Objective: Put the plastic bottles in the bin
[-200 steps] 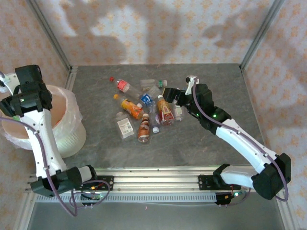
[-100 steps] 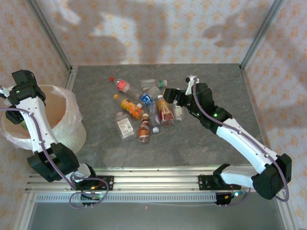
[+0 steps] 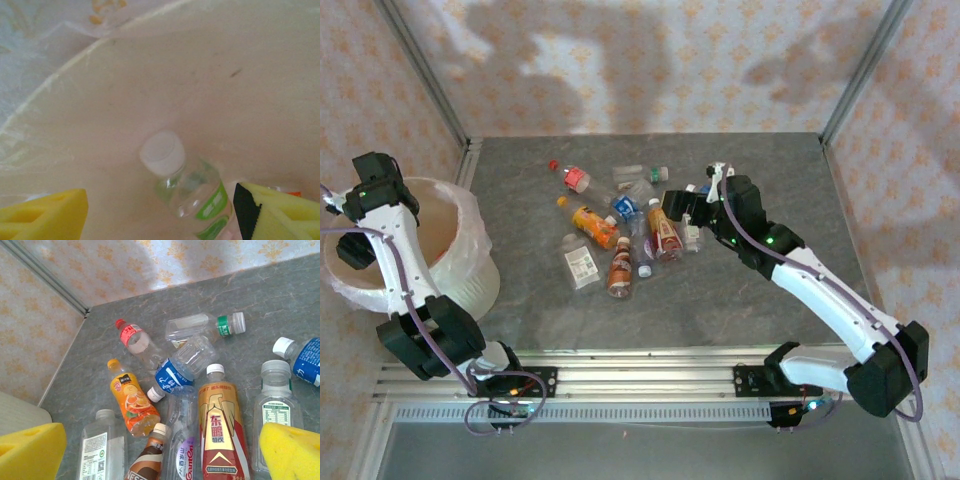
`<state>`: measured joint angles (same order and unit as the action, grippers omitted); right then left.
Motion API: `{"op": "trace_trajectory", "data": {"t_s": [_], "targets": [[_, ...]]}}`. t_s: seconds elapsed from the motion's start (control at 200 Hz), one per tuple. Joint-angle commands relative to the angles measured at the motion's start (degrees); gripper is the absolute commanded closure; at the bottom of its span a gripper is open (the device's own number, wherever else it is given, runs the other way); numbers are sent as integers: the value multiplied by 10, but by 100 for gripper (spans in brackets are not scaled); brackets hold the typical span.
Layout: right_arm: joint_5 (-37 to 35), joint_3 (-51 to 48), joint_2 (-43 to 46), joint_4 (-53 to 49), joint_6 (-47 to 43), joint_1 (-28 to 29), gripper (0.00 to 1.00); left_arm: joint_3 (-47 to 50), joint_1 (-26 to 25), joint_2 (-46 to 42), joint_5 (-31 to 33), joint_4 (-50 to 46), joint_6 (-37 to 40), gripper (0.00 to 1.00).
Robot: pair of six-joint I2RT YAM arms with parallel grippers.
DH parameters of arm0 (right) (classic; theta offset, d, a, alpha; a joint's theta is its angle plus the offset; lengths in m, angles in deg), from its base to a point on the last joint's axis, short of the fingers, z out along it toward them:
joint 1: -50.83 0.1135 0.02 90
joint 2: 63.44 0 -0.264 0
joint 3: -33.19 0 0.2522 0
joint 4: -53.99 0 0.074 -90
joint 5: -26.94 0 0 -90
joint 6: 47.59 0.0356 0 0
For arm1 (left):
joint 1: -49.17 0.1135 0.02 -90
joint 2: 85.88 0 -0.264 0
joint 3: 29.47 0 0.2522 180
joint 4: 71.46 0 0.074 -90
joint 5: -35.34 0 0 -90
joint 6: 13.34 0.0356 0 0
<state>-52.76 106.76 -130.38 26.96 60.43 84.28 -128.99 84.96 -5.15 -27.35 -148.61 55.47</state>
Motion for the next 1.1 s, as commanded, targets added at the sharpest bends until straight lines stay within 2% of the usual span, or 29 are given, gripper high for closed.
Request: {"op": "trace_trajectory", "data": {"t_s": [0.0,0.135,0.3,0.395,0.43,0.525,0.676,0.741,0.836,0.916,1.096], "targets": [[-23,6,25,-11,5,1,1,-11,2,-17,-31,2,-15,22],[-63,-17,44,0,14,1,1,-20,-3,-36,-73,7,-21,20],[-124,-38,65,8,29,1,1,-30,-37,-66,-74,7,-26,18],[-142,-35,70,-3,27,1,1,-45,-55,-87,-105,-4,-37,14],[-145,-36,73,-3,25,1,1,-46,-62,-101,-121,-2,-43,9],[-154,-43,79,-2,25,1,1,-36,-81,-147,-139,16,-63,3],[-170,-52,84,-7,34,2,1,-38,-121,-218,-160,43,-67,1],[-192,-56,86,-13,41,2,1,-44,-135,-238,-196,52,-69,1],[-228,-68,90,-14,53,0,1,-45,-148,-257,-285,72,-87,1],[-238,-84,88,-6,55,-10,1,-45,-177,-265,-327,86,-108,1],[-236,-82,63,-72,69,-53,1,-40,-269,-270,-333,112,-125,1]]}}
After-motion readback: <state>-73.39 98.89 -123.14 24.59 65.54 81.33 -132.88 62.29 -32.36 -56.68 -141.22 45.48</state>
